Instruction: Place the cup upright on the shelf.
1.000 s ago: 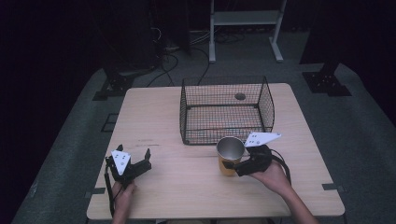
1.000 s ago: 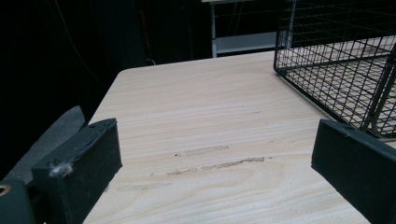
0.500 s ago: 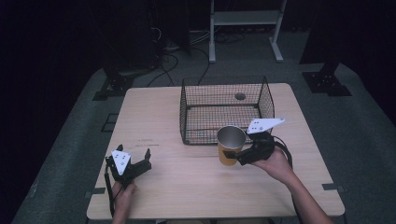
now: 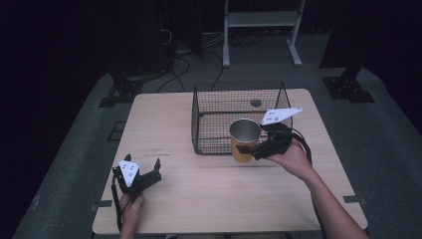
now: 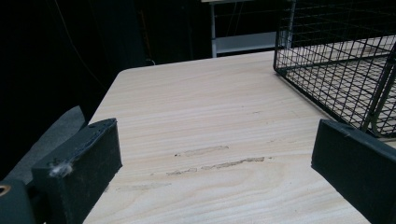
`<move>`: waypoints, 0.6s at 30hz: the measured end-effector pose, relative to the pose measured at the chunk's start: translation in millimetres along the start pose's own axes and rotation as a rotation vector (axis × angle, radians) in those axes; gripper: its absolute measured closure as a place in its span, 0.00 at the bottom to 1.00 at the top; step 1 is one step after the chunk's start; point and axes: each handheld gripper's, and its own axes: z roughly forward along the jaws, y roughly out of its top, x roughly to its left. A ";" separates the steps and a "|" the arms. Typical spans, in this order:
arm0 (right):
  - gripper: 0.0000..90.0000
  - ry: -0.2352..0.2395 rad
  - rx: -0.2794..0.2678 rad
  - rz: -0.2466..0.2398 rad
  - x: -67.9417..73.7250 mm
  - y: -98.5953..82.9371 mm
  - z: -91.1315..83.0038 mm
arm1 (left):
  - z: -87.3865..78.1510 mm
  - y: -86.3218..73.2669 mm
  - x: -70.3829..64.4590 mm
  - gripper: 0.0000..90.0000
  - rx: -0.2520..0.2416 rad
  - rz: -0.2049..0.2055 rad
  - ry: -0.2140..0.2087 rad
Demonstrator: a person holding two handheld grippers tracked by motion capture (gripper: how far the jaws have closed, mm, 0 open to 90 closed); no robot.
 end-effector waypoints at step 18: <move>0.17 -0.005 0.011 0.030 -31.1 29.8 17.3 | 0.1 0.0 -0.1 0.01 -0.002 -0.001 -0.001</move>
